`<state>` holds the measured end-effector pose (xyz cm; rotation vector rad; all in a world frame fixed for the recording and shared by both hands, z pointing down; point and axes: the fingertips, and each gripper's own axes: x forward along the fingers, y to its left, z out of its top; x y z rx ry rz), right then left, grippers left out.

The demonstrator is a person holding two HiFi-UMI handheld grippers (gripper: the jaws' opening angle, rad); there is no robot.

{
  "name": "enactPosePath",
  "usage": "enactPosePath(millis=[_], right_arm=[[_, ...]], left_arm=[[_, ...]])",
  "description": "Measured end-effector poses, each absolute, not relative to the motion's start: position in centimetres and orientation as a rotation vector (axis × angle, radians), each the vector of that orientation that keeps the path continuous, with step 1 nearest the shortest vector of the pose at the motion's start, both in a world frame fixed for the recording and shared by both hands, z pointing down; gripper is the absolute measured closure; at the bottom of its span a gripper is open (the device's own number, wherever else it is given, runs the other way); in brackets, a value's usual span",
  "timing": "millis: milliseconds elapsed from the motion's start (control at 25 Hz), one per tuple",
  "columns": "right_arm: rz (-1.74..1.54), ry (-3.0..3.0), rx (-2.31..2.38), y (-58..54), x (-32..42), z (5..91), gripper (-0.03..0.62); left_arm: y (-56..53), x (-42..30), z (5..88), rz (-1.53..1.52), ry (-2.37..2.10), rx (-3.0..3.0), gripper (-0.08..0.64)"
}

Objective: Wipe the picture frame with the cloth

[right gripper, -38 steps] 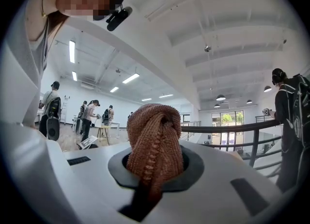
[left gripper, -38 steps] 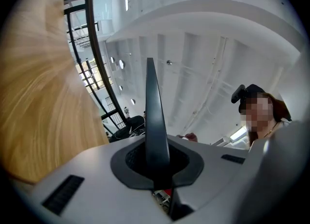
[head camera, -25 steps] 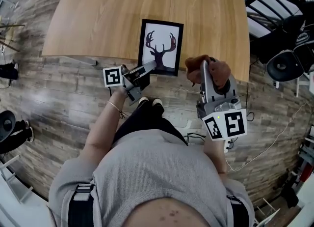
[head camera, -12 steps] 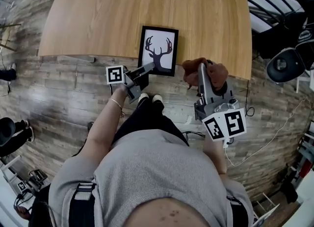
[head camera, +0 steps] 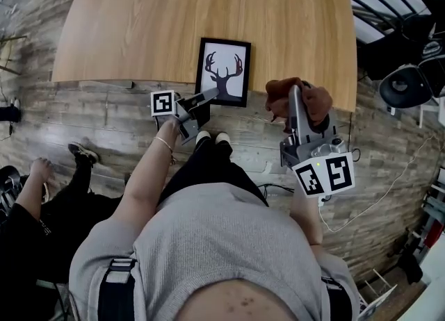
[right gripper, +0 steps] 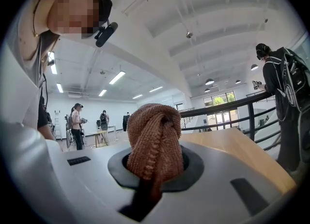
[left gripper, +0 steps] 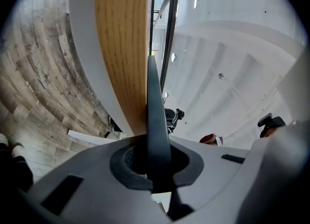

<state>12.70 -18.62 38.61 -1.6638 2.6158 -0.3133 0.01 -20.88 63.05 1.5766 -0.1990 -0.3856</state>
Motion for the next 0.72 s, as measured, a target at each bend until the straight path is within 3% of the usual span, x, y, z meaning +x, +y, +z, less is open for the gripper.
enactPosePath(millis=[280, 520, 720], right_arm=[[-0.332, 2.618, -1.655, -18.9, 12.3, 39.1, 0.546], [-0.337, 2.63, -1.65, -19.2, 12.1, 39.2, 0.546], [-0.331, 2.629, -1.646, -19.1, 11.7, 39.1, 0.546]], left_arm=[[-21.6, -0.4, 62.2, -0.43, -0.186, 1.621, 0.518], [-21.1, -0.5, 61.5, -0.426, -0.156, 1.683, 0.339], [-21.1, -0.9, 61.6, -0.427, -0.159, 1.706, 0.33]])
